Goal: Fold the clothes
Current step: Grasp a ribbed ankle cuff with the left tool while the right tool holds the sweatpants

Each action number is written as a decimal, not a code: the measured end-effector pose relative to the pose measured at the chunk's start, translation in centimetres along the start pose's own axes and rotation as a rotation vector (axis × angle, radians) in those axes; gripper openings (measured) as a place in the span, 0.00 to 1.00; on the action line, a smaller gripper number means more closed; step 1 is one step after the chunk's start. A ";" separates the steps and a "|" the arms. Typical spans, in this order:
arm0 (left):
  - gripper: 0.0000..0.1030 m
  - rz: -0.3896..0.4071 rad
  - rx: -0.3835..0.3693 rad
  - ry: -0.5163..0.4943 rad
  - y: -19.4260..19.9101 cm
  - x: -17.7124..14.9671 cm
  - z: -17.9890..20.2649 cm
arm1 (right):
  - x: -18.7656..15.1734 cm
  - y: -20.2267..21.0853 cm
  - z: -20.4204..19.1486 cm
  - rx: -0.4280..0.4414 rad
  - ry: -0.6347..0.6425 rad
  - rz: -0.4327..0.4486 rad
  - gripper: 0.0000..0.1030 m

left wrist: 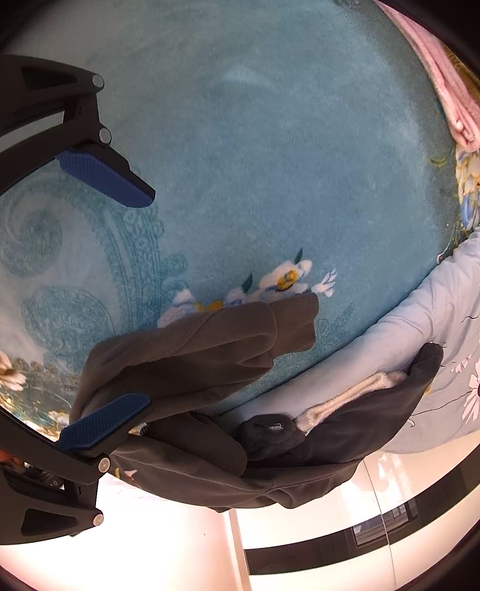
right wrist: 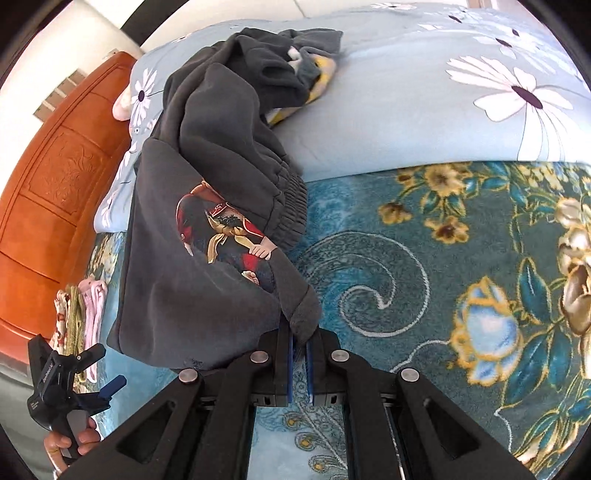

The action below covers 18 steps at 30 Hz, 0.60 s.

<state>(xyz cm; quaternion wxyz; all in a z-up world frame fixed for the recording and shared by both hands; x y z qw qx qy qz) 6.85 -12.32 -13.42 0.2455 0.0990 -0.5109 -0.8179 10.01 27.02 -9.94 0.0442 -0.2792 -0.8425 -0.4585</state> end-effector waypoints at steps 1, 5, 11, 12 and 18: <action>0.95 -0.012 -0.002 0.012 -0.5 0.1 0.1 | 0.0 -0.1 0.4 0.011 -0.016 -0.003 0.05; 0.75 -0.060 -0.012 0.062 -2.5 0.3 0.6 | -0.2 -0.4 0.7 0.036 -0.024 -0.009 0.06; 0.28 -0.120 -0.022 0.125 -5.0 0.6 1.2 | -0.3 -0.6 1.1 0.068 -0.035 -0.021 0.06; 0.20 -0.113 -0.014 0.117 -5.0 0.6 1.2 | -0.4 -0.7 1.1 0.072 -0.038 -0.023 0.06; 0.05 0.011 0.054 0.081 -2.5 0.9 0.7 | -1.2 -1.6 -0.5 0.097 -0.015 -0.065 0.06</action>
Point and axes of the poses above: each gripper's, at about its wrist camera, not at the fingertips, and y roughly against the way its jaws point, z to its right, x to its top, the point moved 2 cm from there along -y, roughly the way its jaws point, and after that the axes turned 9 degrees about x, right-handed, at the moved point
